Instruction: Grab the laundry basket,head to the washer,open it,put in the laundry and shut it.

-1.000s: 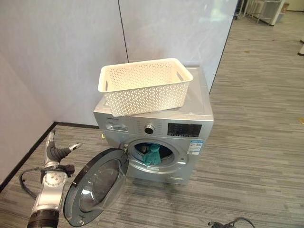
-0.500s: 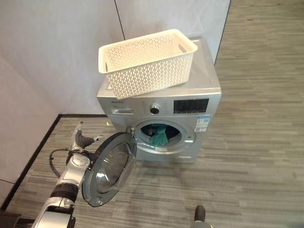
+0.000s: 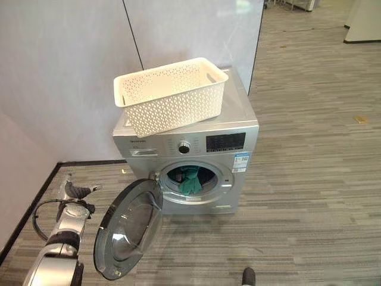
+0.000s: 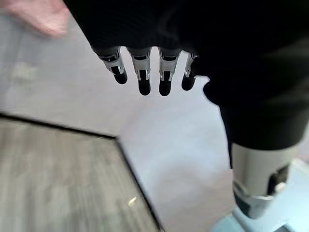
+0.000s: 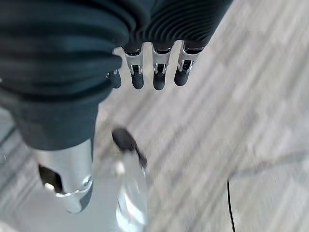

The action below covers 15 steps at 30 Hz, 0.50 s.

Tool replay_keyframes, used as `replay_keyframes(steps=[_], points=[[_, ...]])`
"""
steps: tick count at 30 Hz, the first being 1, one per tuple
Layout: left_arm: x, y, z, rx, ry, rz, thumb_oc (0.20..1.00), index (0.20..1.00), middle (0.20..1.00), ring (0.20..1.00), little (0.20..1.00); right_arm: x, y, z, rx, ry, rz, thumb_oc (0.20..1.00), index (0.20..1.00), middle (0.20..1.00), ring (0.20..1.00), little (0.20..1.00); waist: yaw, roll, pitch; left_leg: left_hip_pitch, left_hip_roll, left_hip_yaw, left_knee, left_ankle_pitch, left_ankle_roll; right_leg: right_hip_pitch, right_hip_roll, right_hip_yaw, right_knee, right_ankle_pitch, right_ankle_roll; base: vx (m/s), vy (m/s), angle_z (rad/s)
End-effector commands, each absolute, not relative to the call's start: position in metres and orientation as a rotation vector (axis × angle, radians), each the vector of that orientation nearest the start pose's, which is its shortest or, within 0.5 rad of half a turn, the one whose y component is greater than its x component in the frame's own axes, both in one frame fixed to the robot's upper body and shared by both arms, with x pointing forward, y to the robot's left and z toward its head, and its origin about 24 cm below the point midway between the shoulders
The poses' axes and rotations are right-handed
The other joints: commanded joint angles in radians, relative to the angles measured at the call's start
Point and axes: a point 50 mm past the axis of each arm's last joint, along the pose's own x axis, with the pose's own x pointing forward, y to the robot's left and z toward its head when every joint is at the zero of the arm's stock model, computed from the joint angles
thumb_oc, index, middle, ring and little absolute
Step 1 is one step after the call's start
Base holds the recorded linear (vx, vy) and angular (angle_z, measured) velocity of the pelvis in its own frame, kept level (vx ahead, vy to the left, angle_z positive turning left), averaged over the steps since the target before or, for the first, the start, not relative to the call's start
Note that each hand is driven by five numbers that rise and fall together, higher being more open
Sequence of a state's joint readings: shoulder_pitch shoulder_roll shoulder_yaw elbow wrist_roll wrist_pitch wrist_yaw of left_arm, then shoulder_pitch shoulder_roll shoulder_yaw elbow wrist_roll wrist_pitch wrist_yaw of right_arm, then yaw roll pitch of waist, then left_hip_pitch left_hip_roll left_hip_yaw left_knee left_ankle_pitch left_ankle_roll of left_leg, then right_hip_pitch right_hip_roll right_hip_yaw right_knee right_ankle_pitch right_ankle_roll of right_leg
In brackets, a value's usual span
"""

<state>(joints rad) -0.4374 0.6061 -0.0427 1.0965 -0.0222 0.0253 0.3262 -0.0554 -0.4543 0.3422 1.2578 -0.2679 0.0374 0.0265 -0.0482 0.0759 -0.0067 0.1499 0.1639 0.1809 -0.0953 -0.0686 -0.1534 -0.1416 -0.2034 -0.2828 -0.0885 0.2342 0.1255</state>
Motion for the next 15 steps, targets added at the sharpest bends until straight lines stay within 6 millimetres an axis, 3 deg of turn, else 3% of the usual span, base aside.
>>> replay_keyframes(steps=[1,5,8,10,13,14,15], points=[[0.266,0.414,0.053,0.484,0.552,0.768,1.000,1.000,1.000,1.000,1.000,0.136,-0.301,-0.125,-0.841,1.172,0.201,1.000,1.000,1.000,1.000,1.000,-0.027,-0.071,0.045,-0.066,0.078,-0.026,0.008,0.014,0.015,-0.077,0.006,0.070,0.010,-0.126,0.057,-0.15,-0.189,-0.15],[0.257,0.427,0.058,0.420,0.579,0.796,1.000,1.000,1.000,1.000,1.000,0.163,-0.294,-0.114,-0.838,1.059,0.233,1.000,1.000,1.000,1.000,1.000,-0.030,-0.126,0.092,-0.113,0.113,-0.020,0.008,0.044,0.000,-0.130,0.034,0.081,0.016,-0.127,0.046,-0.13,-0.141,-0.21],[0.256,0.429,0.060,0.350,0.571,0.793,1.000,1.000,1.000,1.000,1.000,0.171,-0.290,-0.108,-0.860,1.003,0.275,1.000,1.000,1.000,1.000,1.000,-0.032,-0.168,0.120,-0.150,0.134,-0.015,0.008,0.065,-0.007,-0.173,0.051,0.090,0.022,-0.120,0.040,-0.10,-0.129,-0.05],[0.274,0.412,0.057,0.116,0.484,0.728,1.000,1.000,1.000,1.000,1.000,0.177,-0.289,-0.103,-0.883,0.964,0.292,1.000,1.000,1.000,1.000,1.000,-0.036,-0.192,0.149,-0.180,0.148,-0.016,0.014,0.079,-0.013,-0.197,0.062,0.092,0.021,-0.116,0.034,-0.07,-0.108,0.01],[0.288,0.398,0.058,0.024,0.444,0.665,1.000,1.000,1.000,1.000,1.000,0.178,-0.288,-0.101,-0.891,0.951,0.312,1.000,1.000,1.000,1.000,1.000,-0.042,-0.198,0.158,-0.194,0.151,-0.017,0.015,0.087,-0.017,-0.210,0.065,0.091,0.021,-0.113,0.031,-0.02,-0.053,0.06],[0.296,0.381,0.048,-0.056,0.432,0.615,1.000,1.000,1.000,1.000,1.000,0.177,-0.285,-0.101,-0.908,0.943,0.350,1.000,1.000,1.000,1.000,1.000,-0.047,-0.202,0.161,-0.192,0.149,-0.016,0.014,0.086,-0.016,-0.209,0.064,0.092,0.016,-0.110,0.031,0.01,-0.048,0.01],[0.296,0.381,0.048,-0.056,0.433,0.614,1.000,1.000,1.000,1.000,1.000,0.176,-0.286,-0.101,-0.909,0.944,0.350,1.000,1.000,1.000,1.000,1.000,-0.046,-0.201,0.160,-0.191,0.149,-0.016,0.014,0.086,-0.016,-0.209,0.064,0.092,0.016,-0.109,0.031,0.02,-0.031,0.00]])
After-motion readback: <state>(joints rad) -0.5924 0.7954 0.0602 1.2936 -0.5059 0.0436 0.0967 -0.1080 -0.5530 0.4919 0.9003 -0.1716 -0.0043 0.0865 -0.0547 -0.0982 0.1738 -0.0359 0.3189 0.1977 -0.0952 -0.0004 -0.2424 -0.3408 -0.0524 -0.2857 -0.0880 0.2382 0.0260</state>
